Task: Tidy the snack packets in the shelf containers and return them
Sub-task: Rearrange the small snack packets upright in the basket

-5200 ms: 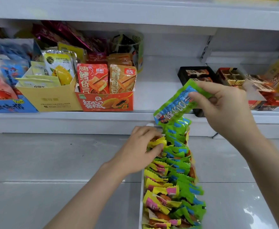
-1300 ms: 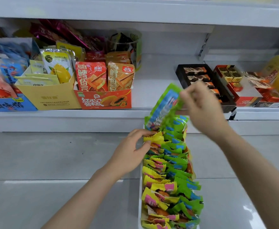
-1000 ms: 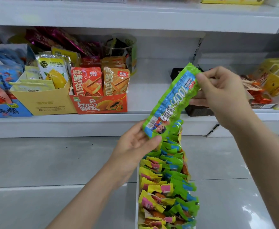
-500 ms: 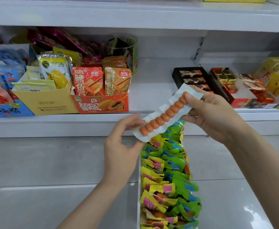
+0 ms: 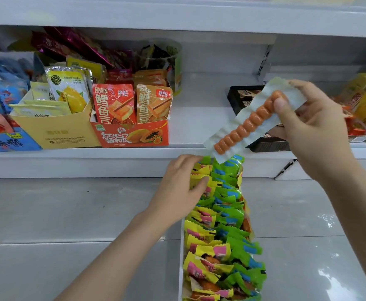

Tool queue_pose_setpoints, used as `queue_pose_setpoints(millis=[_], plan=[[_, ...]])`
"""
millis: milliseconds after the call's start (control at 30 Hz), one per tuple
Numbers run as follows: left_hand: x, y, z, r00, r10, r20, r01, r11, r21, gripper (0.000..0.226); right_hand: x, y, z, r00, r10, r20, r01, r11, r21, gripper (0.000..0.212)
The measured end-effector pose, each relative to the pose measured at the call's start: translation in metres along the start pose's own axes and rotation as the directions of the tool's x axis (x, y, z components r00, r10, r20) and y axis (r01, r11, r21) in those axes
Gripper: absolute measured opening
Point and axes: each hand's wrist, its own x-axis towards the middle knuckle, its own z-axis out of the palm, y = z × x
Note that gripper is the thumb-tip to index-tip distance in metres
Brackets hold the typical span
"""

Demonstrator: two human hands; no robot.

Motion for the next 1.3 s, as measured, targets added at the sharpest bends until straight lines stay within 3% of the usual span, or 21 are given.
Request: queue_pose_setpoints(millis=[200, 400, 533, 600, 733, 867, 967, 1067, 1133, 1200, 1233, 1300], plan=[[0.001, -0.009, 0.003, 0.997, -0.048, 0.056, 0.034, 0.973, 0.226, 0.045, -0.005, 0.006, 0.012, 0.997, -0.034, 0.063, 0.038, 0.997, -0.062, 0.021], [-0.018, -0.017, 0.004, 0.990, 0.005, 0.140, -0.021, 0.994, 0.110, 0.043, -0.008, 0.006, 0.017, 0.993, -0.072, 0.092, 0.093, 0.962, -0.255, 0.021], [-0.021, -0.018, 0.005, 0.993, 0.004, 0.119, -0.014, 0.997, 0.081, 0.039, -0.012, 0.003, 0.021, 0.969, -0.193, 0.155, 0.247, 0.786, -0.567, 0.034], [-0.018, -0.017, 0.005, 0.992, 0.003, 0.126, -0.013, 0.996, 0.083, 0.041, -0.010, -0.003, 0.022, 0.960, -0.172, 0.219, 0.277, 0.679, -0.680, 0.040], [-0.017, -0.018, 0.008, 0.990, -0.001, 0.140, -0.011, 0.996, 0.083, 0.046, -0.001, -0.012, 0.017, 0.971, 0.052, 0.235, 0.151, 0.630, -0.762, 0.040], [-0.020, -0.017, 0.013, 0.989, 0.006, 0.149, -0.013, 0.999, 0.041, 0.041, 0.004, -0.015, 0.011, 0.961, 0.150, 0.231, 0.059, 0.707, -0.705, 0.041], [-0.020, -0.019, 0.015, 0.986, -0.002, 0.165, 0.001, 1.000, 0.007, 0.042, 0.012, -0.013, 0.006, 0.944, 0.264, 0.197, -0.095, 0.791, -0.604, 0.028], [-0.018, -0.021, 0.017, 0.984, -0.016, 0.175, 0.020, 1.000, -0.018, 0.042, 0.023, -0.012, -0.001, 0.843, 0.503, 0.192, -0.424, 0.840, -0.340, 0.014], [-0.017, -0.022, 0.018, 0.984, -0.032, 0.176, 0.040, 0.998, -0.043, 0.042, 0.030, -0.015, -0.011, 0.728, 0.588, 0.353, -0.516, 0.808, -0.284, 0.038], [-0.018, -0.022, 0.019, 0.985, -0.037, 0.166, 0.049, 0.996, -0.070, 0.042, 0.034, -0.019, -0.019, 0.687, 0.548, 0.478, -0.399, 0.834, -0.382, 0.053], [-0.018, -0.022, 0.020, 0.987, -0.033, 0.158, 0.045, 0.996, -0.072, 0.042, 0.034, -0.020, -0.020, 0.698, 0.508, 0.505, -0.308, 0.849, -0.429, 0.047], [-0.019, -0.021, 0.020, 0.989, -0.032, 0.142, 0.042, 0.997, -0.068, 0.042, 0.036, -0.019, -0.021, 0.800, 0.339, 0.494, 0.006, 0.820, -0.573, 0.027]])
